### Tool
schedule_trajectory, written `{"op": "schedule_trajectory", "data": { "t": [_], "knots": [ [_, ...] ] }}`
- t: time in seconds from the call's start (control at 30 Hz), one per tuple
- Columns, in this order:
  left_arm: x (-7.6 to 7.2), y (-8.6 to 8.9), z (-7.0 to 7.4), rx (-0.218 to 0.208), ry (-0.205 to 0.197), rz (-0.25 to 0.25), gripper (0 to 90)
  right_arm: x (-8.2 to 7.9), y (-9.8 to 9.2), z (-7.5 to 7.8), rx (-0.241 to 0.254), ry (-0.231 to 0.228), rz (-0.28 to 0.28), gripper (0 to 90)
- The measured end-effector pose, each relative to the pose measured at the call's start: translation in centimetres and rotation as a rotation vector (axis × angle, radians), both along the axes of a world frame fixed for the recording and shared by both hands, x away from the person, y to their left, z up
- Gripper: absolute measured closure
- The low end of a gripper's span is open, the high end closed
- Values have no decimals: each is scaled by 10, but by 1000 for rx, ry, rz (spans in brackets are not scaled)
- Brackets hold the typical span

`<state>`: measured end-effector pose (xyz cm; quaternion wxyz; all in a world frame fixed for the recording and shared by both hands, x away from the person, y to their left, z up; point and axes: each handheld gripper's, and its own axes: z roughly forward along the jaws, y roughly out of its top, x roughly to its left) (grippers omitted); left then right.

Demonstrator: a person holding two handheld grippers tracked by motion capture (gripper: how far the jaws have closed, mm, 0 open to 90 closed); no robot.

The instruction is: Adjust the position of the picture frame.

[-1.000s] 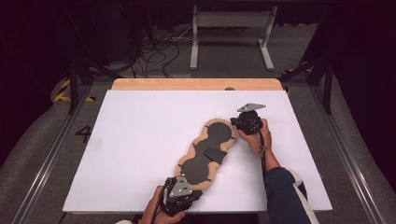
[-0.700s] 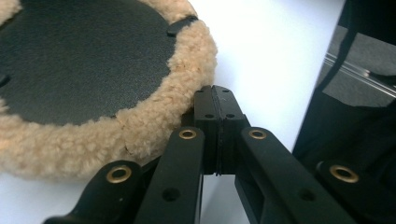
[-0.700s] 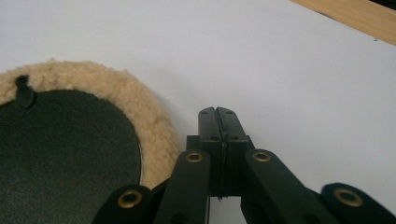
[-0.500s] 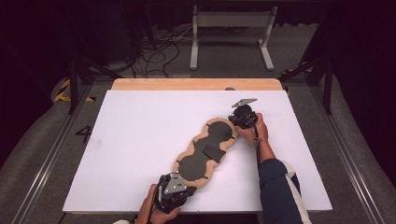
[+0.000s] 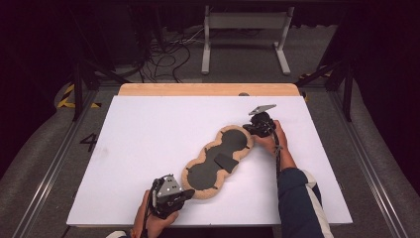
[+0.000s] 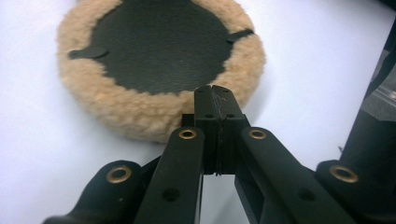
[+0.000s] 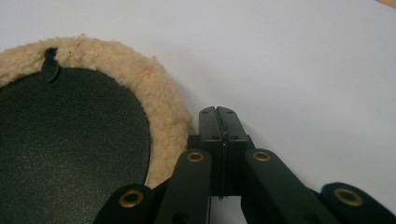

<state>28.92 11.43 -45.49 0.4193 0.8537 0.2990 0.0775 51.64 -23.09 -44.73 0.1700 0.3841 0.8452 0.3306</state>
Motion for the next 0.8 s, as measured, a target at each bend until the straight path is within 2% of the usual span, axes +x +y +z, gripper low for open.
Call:
{"op": "schedule_trajectory", "data": {
  "t": [0.07,0.27,0.43,0.5,0.7,0.8],
  "knots": [
    [0,2,-1,13,-9,3,899,-1,-2,0,2,-1,8,900],
    [-1,5,-3,28,2,1,899,-5,-9,-1,26,4,11,900],
    [-4,3,-3,44,-20,17,899,-7,-11,0,8,6,21,900],
    [-5,2,-3,63,-49,22,899,-10,-12,0,4,11,20,900],
    [-2,3,-3,81,-65,44,899,-18,-24,-2,40,11,3,900],
    [1,3,-2,90,-74,58,899,-24,-30,-1,41,15,-8,900]
  ]
}}
